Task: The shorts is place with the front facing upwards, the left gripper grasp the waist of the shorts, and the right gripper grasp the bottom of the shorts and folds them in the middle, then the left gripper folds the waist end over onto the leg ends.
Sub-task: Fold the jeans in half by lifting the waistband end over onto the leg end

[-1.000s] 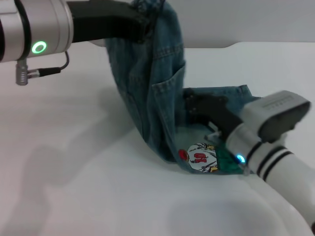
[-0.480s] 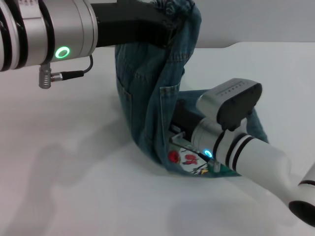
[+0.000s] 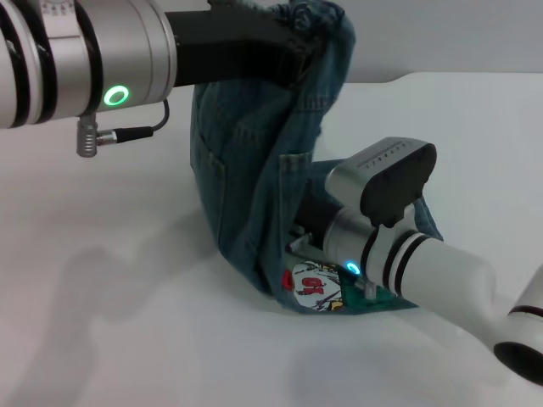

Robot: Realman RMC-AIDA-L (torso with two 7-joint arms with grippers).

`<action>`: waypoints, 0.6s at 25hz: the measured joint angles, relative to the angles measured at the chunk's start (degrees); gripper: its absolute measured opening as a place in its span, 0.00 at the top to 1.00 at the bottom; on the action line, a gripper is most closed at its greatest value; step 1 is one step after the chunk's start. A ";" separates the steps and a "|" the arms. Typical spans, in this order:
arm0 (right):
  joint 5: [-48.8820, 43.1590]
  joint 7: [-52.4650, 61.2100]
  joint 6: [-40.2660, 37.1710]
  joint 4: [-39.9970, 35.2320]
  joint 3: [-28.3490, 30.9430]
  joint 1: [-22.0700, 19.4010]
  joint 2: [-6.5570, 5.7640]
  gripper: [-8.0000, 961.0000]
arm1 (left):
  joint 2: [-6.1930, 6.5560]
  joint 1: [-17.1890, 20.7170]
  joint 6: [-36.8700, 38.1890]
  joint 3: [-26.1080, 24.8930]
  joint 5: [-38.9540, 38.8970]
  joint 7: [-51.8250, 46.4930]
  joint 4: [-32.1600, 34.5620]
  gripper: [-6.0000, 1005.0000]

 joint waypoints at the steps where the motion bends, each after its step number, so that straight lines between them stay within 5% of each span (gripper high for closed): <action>1: -0.01 0.68 0.17 -0.60 0.09 0.01 -0.01 0.99 | 0.00 -0.02 0.30 0.15 -0.28 0.27 0.28 0.90; 15: -0.26 1.34 -5.21 -6.72 8.99 -8.39 -0.93 0.99 | 0.01 0.18 1.26 0.60 -1.98 1.96 1.75 0.90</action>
